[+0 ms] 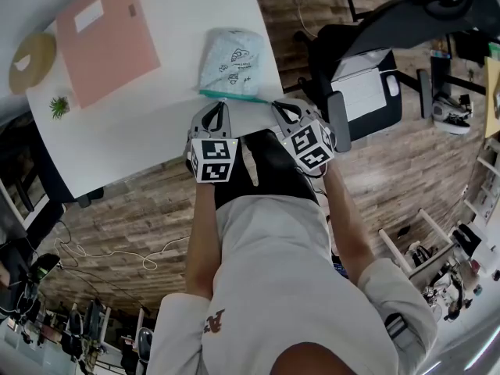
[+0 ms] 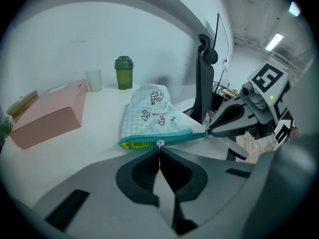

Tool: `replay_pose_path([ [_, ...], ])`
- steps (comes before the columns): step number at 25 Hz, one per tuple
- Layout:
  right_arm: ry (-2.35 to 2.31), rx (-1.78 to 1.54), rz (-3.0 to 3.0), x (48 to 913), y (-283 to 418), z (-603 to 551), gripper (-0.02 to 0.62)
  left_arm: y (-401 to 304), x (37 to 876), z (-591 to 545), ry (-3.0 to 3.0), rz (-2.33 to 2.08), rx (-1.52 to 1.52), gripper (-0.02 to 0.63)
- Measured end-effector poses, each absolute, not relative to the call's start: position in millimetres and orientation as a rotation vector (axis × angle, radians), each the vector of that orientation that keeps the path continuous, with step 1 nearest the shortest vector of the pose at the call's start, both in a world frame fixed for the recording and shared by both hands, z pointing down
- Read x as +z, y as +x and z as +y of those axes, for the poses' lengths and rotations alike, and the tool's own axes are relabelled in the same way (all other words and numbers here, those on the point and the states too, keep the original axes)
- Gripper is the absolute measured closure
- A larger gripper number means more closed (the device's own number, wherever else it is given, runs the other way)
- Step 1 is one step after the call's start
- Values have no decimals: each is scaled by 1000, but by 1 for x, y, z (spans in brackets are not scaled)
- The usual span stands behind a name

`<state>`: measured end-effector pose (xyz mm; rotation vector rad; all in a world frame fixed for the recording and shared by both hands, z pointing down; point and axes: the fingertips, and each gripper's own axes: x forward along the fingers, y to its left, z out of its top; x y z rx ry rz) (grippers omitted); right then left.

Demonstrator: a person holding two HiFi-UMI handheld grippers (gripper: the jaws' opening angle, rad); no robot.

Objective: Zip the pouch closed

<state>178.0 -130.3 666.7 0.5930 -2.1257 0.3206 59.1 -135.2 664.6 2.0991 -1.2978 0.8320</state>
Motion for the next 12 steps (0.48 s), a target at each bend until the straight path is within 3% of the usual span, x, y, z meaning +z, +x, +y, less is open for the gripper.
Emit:
replay_pose_path([
  [12,620,324,-2106,667,179,-132,592,41,664,-137,2090,-1313,826,607],
])
